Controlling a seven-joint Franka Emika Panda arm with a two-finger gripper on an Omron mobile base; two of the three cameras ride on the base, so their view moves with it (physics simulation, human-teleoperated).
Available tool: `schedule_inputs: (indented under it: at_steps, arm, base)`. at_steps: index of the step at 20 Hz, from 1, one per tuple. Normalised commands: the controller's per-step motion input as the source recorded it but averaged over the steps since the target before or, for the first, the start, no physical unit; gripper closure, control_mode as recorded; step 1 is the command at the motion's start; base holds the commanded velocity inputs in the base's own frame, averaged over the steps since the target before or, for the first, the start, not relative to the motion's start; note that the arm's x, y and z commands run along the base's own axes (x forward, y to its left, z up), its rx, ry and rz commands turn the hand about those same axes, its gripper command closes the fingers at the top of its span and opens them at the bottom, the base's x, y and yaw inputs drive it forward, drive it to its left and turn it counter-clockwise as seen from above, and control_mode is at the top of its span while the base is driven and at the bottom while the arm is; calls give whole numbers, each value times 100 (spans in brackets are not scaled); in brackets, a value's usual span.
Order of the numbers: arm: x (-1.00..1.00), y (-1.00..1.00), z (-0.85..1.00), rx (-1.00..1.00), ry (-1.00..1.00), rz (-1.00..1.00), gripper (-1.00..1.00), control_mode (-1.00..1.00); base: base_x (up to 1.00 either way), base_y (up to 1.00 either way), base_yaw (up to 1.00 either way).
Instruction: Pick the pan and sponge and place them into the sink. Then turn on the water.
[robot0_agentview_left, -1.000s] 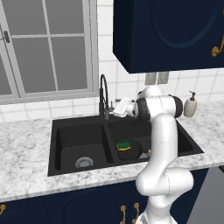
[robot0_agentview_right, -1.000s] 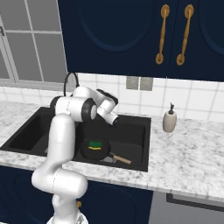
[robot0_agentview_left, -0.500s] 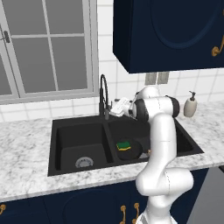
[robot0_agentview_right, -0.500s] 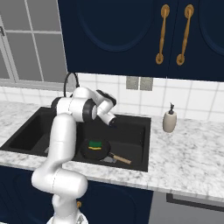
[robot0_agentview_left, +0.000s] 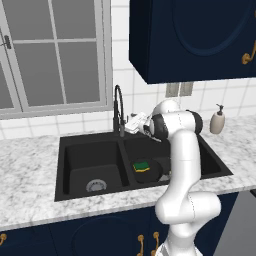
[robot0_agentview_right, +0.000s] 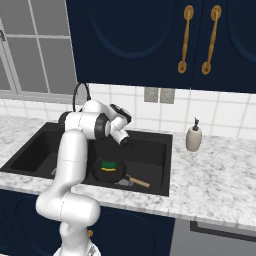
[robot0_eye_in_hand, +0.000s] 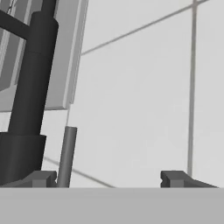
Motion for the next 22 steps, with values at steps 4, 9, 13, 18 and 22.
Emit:
schedule_inputs:
  at_steps: [4, 9, 13, 18, 22]
  arm:
    - [25, 0, -15, 0, 0, -3, -100, -100]
    - [23, 3, -15, 0, 0, 0, -100, -100]
    - [24, 6, -12, 0, 0, 0, -100, -100]
    - [9, 10, -10, 1, 0, 0, -100, -100]
    - [0, 23, -15, 3, -5, -4, -100, -100]
  base:
    - [0, 0, 0]
    - [0, 0, 0]
    - [0, 0, 0]
    - [0, 0, 0]
    - [0, 0, 0]
